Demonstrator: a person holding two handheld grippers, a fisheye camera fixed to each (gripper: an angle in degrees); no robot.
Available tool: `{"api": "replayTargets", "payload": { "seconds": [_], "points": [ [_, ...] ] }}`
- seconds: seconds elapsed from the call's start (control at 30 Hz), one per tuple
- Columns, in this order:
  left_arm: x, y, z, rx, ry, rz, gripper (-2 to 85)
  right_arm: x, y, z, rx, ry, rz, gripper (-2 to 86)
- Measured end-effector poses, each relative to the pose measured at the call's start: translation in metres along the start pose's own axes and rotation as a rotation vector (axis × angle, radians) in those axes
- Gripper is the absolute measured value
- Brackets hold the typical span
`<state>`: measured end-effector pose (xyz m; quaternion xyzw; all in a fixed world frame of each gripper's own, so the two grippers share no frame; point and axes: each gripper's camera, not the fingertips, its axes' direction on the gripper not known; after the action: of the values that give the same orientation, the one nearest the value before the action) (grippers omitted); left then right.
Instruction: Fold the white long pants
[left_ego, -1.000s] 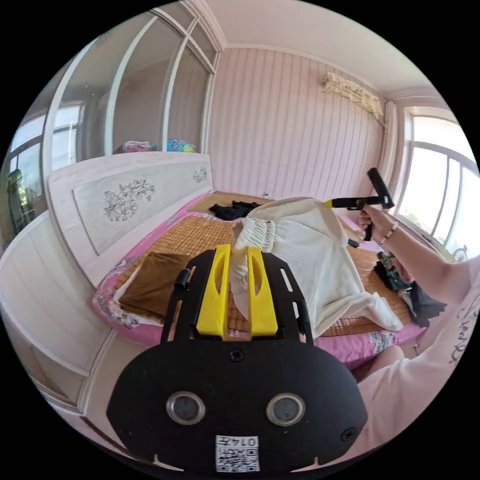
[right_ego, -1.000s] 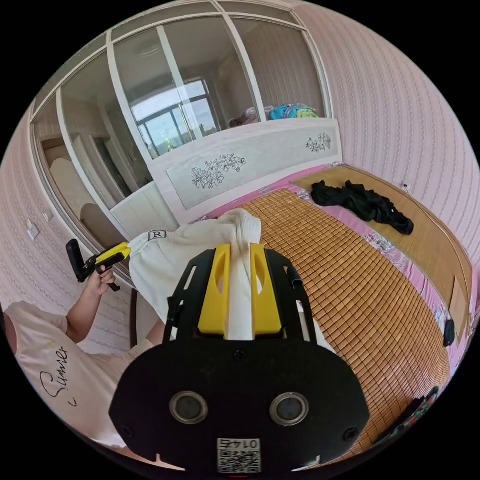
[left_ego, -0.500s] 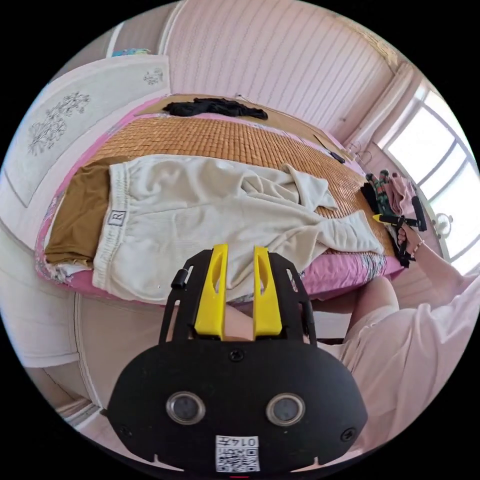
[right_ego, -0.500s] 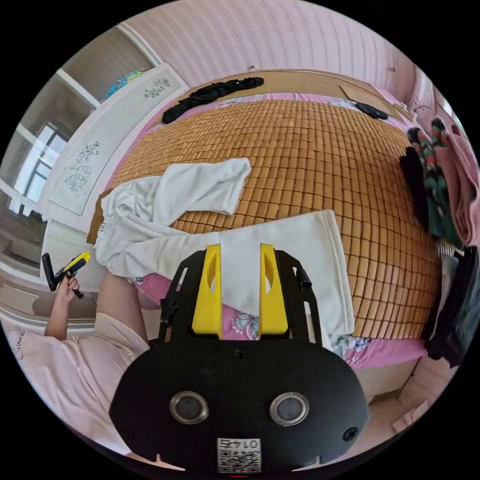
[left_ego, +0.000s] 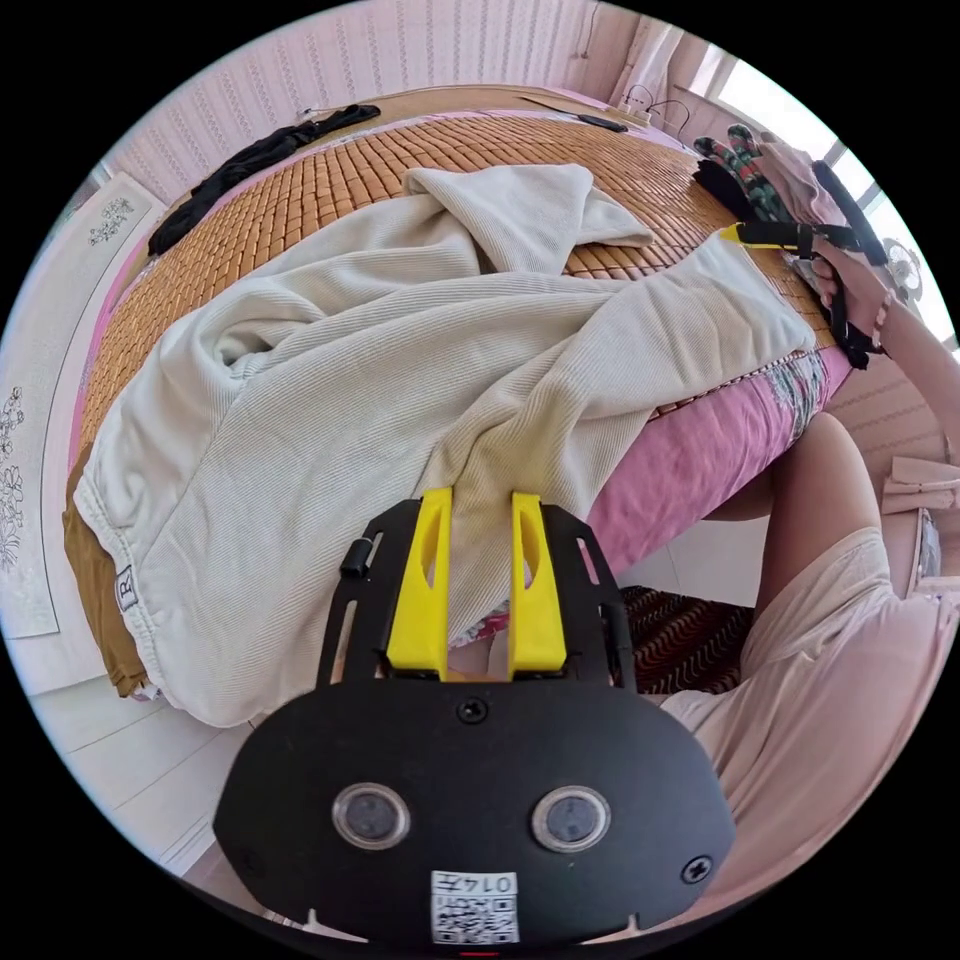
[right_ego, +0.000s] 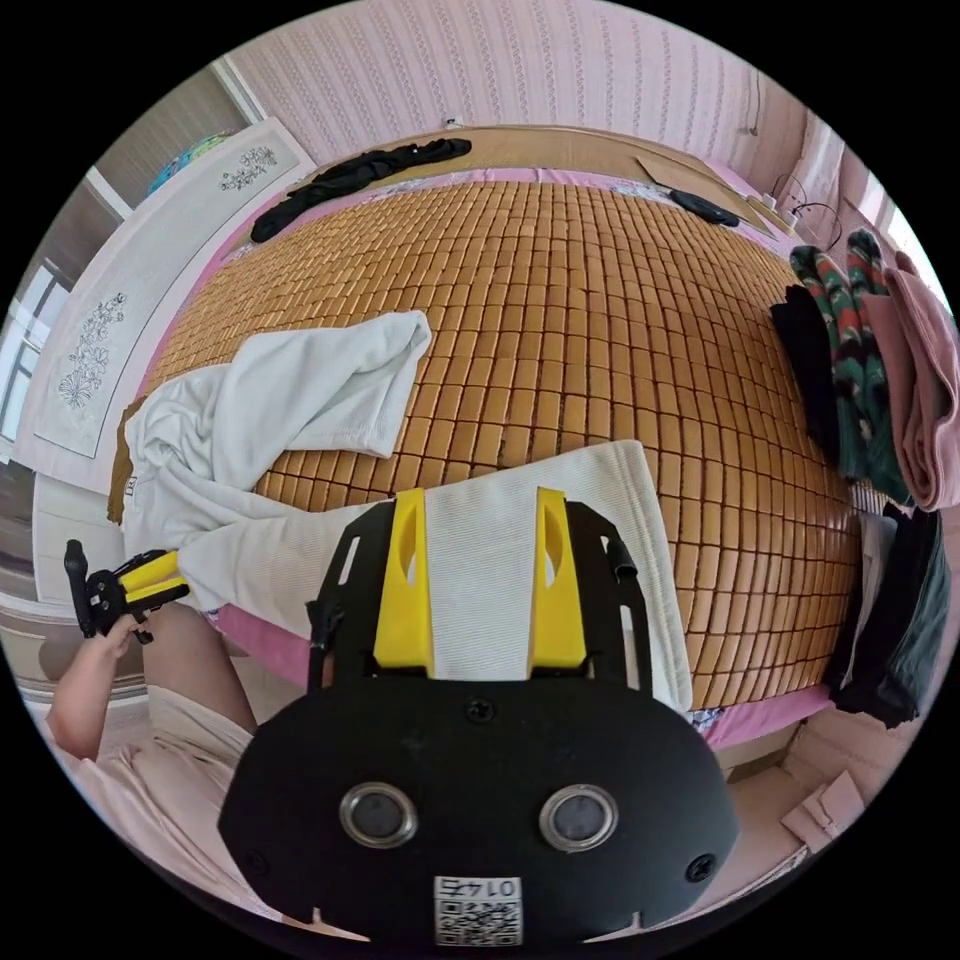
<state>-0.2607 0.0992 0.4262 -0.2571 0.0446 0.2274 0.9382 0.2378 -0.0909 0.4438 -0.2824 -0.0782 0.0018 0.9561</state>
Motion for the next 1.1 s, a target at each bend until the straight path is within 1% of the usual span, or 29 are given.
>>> {"api": "replayTargets", "payload": {
  "seconds": [0.03,0.07,0.13,0.2,0.23,0.3,0.33,0.37,0.4,0.47,0.5,0.53,0.57,0.6,0.63,0.67,0.7,0.8,0.87,0.9,0.97,1.03,1.1],
  "points": [
    [0.002,-0.004,0.001,-0.007,-0.007,0.003,9.3,0.002,-0.008,0.019,-0.107,0.002,0.019,15.0],
    [0.003,-0.007,0.002,-0.009,-0.011,0.0,9.2,-0.001,-0.01,0.026,-0.116,0.065,0.009,14.6],
    [0.006,-0.01,0.004,-0.004,-0.021,-0.007,9.0,-0.006,-0.011,0.028,-0.096,0.129,-0.027,13.4],
    [0.008,-0.012,0.006,0.004,-0.034,-0.018,8.6,-0.001,-0.017,0.027,-0.127,0.122,-0.009,12.3],
    [0.009,-0.012,0.007,0.015,-0.034,-0.042,8.1,0.007,-0.017,0.025,-0.121,0.127,0.018,10.1],
    [0.008,-0.012,0.008,0.033,-0.016,-0.073,6.6,0.021,-0.015,0.021,-0.115,0.032,0.042,5.6],
    [0.005,-0.013,0.009,0.038,0.009,-0.093,5.0,0.035,-0.014,0.017,-0.105,-0.06,0.091,3.5],
    [0.002,-0.013,0.009,0.04,0.029,-0.109,3.1,0.049,-0.013,0.01,-0.076,-0.156,0.141,2.8],
    [0.001,-0.014,0.009,0.038,0.039,-0.111,2.5,0.057,-0.012,0.003,-0.047,-0.207,0.157,2.6],
    [-0.004,-0.016,0.002,0.043,0.075,-0.103,0.4,0.083,-0.008,-0.043,0.162,-0.442,0.154,2.0],
    [-0.005,-0.015,-0.002,0.055,0.081,-0.098,0.0,0.089,-0.005,-0.057,0.222,-0.508,0.134,1.8],
    [-0.005,-0.013,-0.013,0.091,0.09,-0.087,-0.3,0.098,0.004,-0.089,0.347,-0.625,0.08,1.7],
    [-0.005,-0.008,-0.028,0.144,0.097,-0.074,-0.5,0.105,0.019,-0.12,0.455,-0.693,0.006,1.7],
    [-0.005,-0.005,-0.036,0.18,0.108,-0.067,-0.6,0.107,0.028,-0.132,0.488,-0.692,-0.031,1.7],
    [-0.004,0.003,-0.051,0.248,0.131,-0.062,-0.7,0.112,0.053,-0.151,0.559,-0.652,-0.081,1.6],
    [-0.004,0.01,-0.063,0.303,0.158,-0.059,-0.7,0.122,0.08,-0.159,0.596,-0.614,-0.082,1.6],
    [-0.004,0.013,-0.066,0.321,0.173,-0.056,-0.7,0.13,0.093,-0.159,0.601,-0.606,-0.063,1.7],
    [0.002,0.021,-0.063,0.322,0.245,-0.035,-0.5,0.174,0.155,-0.124,0.523,-0.647,0.14,1.8],
    [0.015,0.02,-0.04,0.24,0.245,0.005,-0.4,0.199,0.199,-0.074,0.356,-0.634,0.371,2.0],
    [0.019,0.018,-0.032,0.207,0.234,0.024,-0.3,0.203,0.209,-0.062,0.309,-0.625,0.423,2.0],
    [0.036,0.014,-0.002,0.068,0.195,0.085,-0.2,0.207,0.239,-0.034,0.188,-0.555,0.532,2.0],
    [0.045,0.013,0.01,0.015,0.162,0.118,-0.1,0.208,0.253,-0.034,0.198,-0.508,0.576,1.9],
    [0.049,0.012,0.01,0.013,0.134,0.132,-0.1,0.214,0.263,-0.041,0.249,-0.492,0.637,1.7]
  ]
}}
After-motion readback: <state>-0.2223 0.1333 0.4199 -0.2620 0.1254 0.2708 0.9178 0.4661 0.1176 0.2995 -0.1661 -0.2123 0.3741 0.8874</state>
